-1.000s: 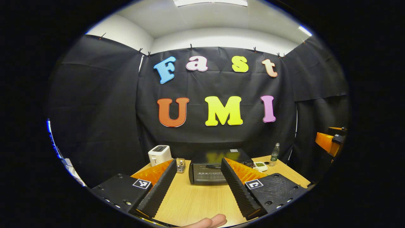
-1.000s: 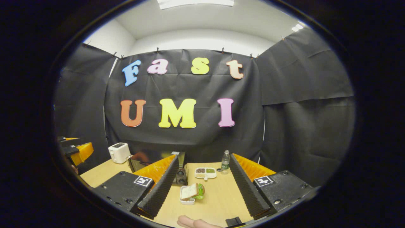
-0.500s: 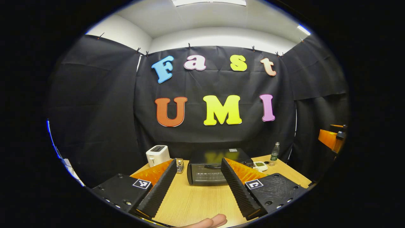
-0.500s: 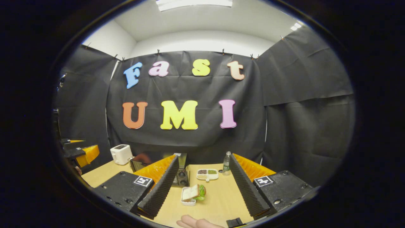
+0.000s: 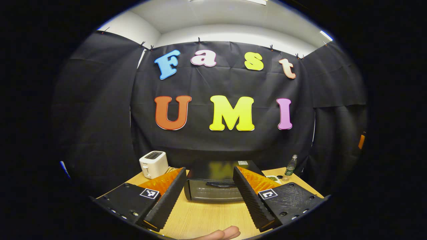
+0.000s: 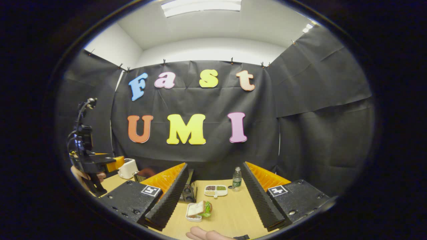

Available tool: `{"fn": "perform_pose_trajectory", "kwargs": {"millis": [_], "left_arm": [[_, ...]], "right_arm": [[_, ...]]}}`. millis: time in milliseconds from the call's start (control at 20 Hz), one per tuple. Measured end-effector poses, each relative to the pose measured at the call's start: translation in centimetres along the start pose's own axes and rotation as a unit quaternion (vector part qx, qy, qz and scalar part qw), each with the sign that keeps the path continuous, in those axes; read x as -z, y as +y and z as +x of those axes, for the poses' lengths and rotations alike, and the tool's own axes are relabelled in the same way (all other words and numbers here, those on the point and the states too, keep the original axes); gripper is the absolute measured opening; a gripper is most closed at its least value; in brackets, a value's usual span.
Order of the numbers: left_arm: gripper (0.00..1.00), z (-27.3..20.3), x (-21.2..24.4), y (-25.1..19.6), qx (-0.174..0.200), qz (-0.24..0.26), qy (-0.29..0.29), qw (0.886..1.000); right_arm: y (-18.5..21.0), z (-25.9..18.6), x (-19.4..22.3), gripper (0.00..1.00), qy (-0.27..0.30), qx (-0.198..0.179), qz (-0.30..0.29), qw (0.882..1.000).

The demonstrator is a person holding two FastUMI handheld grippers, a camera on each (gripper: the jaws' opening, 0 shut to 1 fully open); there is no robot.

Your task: Open the electric oven with the left hand, put the food in, and close the electric oven.

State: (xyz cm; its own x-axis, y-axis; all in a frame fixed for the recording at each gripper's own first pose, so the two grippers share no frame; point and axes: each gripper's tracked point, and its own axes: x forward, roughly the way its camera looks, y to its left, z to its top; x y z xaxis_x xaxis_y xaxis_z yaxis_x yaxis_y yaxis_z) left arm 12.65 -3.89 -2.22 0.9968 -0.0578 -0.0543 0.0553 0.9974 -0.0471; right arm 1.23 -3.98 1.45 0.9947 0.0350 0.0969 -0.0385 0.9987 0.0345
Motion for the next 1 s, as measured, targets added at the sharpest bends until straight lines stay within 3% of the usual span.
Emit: {"fn": "perform_pose_trajectory", "kwargs": {"millis": [450, 1000], "left_arm": [[0.93, 11.9, 8.1, -2.5, 0.011, 0.001, 0.094, 0.996], [0.93, 16.8, 14.6, -3.9, 0.019, 0.007, 0.167, 0.986]], "right_arm": [[-4.5, 1.4, 0.1, 1.00, -0.005, 0.009, 0.000, 1.000], [-6.4, 2.5, 1.1, 1.00, -0.007, 0.010, 0.006, 1.000]]}}
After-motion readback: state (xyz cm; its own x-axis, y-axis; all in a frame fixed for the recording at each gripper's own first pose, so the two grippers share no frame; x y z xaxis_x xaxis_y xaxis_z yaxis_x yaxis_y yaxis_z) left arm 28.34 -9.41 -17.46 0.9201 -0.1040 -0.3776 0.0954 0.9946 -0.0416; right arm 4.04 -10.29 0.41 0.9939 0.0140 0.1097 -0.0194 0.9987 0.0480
